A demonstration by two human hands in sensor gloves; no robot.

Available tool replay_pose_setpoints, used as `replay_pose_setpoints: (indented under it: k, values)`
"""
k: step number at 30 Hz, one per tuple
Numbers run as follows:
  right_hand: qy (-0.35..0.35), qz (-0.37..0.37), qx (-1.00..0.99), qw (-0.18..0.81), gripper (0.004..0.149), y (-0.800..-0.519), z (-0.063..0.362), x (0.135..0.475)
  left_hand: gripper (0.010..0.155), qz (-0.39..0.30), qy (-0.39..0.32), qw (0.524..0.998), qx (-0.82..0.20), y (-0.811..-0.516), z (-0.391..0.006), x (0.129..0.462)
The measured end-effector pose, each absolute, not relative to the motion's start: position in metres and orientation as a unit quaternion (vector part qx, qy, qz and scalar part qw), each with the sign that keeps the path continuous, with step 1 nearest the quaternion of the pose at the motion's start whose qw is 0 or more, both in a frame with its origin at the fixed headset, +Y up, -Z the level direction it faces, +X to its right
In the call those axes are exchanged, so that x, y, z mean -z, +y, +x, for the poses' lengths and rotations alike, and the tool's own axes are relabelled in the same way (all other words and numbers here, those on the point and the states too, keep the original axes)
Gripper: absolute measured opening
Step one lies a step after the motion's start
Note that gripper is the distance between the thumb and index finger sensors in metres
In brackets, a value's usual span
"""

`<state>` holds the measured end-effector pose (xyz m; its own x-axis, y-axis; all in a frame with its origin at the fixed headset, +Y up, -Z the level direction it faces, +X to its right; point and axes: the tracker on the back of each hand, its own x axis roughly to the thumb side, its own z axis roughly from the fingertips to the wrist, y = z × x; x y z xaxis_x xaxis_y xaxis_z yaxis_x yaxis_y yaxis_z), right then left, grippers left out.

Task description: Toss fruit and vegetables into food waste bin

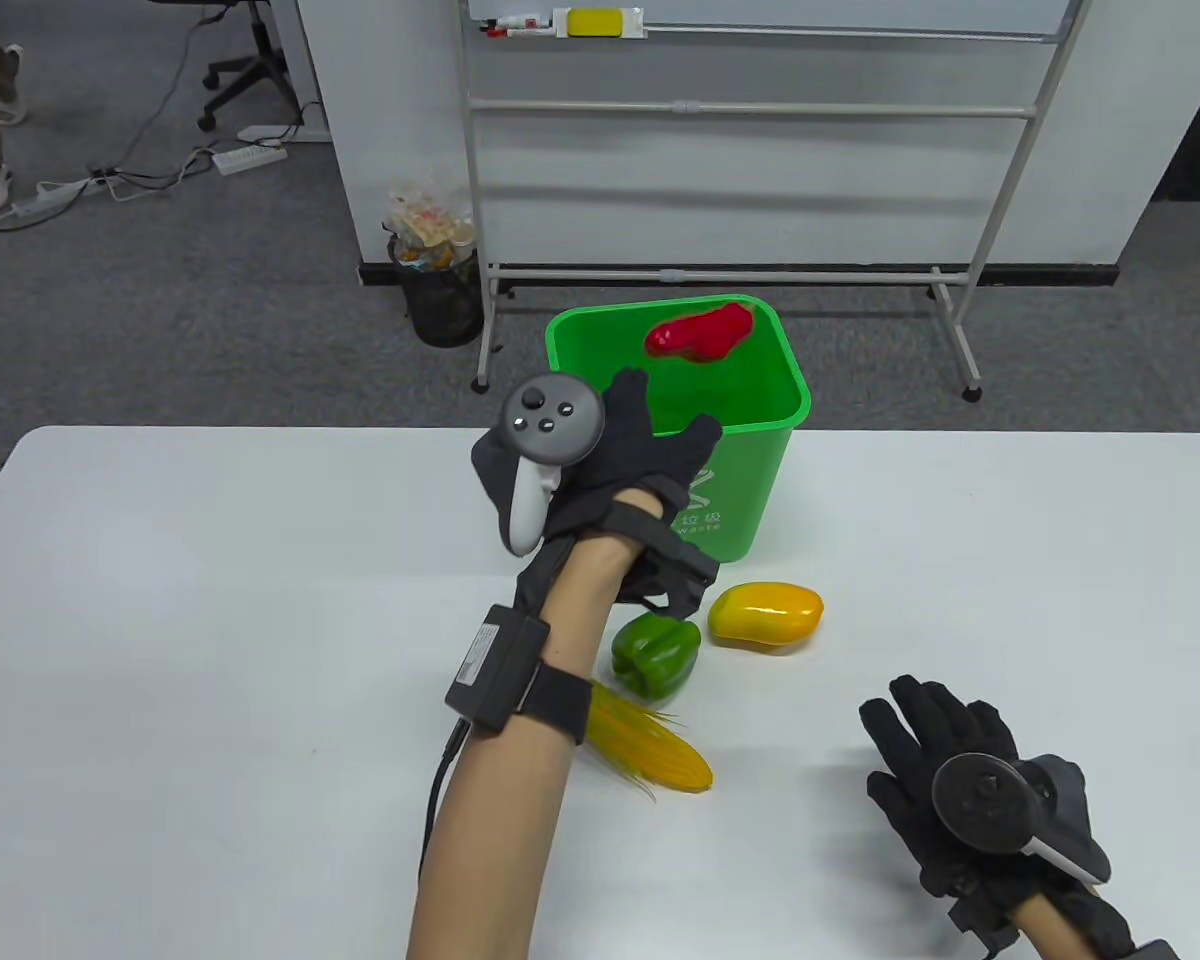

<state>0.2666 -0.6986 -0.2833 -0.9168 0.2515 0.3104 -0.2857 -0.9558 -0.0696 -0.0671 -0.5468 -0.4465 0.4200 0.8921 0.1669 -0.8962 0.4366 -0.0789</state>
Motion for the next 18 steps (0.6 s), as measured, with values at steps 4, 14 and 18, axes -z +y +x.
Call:
replay_pose_setpoints:
  k: [4, 14, 18]
  values:
    - [-0.042, 0.145, -0.979, 0.135, 0.071, -0.703, 0.27, 0.285, 0.087, 0.013, -0.113, 0.848, -0.518, -0.578, -0.089, 0.427]
    - [-0.038, 0.154, -0.98, 0.123, 0.071, -0.705, 0.261, 0.285, 0.078, 0.028, -0.277, 0.932, -0.231, -0.611, -0.071, 0.368]
    - [-0.036, 0.156, -0.98, 0.122, 0.071, -0.706, 0.261, 0.284, 0.076, -0.026, -0.317, 0.946, -0.057, -0.66, -0.052, 0.349]
